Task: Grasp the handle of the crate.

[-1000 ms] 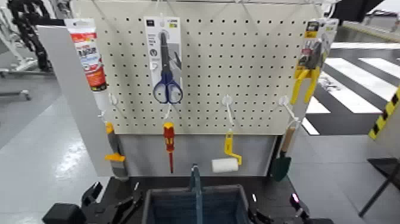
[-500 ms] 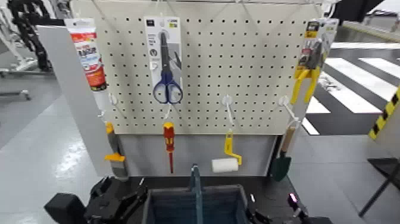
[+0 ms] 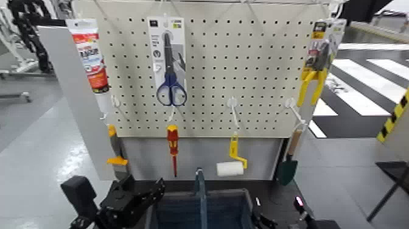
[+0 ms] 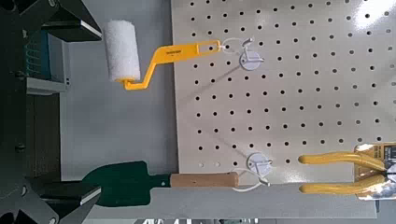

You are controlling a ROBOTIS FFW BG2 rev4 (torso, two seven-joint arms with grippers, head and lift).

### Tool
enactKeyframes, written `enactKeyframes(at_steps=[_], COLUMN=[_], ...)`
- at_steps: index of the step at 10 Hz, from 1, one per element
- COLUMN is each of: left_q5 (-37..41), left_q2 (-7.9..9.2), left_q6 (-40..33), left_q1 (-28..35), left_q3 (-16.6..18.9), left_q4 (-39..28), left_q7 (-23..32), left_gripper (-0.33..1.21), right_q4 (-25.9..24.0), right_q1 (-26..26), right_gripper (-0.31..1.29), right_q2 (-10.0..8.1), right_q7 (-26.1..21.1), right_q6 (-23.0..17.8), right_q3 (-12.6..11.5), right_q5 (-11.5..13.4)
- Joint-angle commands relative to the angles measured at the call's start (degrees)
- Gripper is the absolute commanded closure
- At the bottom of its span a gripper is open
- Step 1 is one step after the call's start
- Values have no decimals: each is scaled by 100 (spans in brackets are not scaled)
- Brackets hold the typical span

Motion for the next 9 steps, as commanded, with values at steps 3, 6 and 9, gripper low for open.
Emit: enactKeyframes(at_steps=[3, 6, 9], left_q5=[1860, 3029, 3934], left_q2=[314, 297, 332], left_q6=[2100, 2927, 3621], left_q1=[-415, -503, -670], left_q3=[261, 402, 340], left_q4=[-219, 98, 511], left_q7=[-424, -389, -336], left_gripper=[11, 11, 11], right_q4=[-9, -9, 0], right_q1=[-10, -10, -2], right_gripper=[15, 15, 15], right_q2=[-3, 6, 15], right_q7=[9, 9, 9], right_q6=[74, 83, 74], right_q3=[27, 35, 35], right_q5=[0, -26, -53])
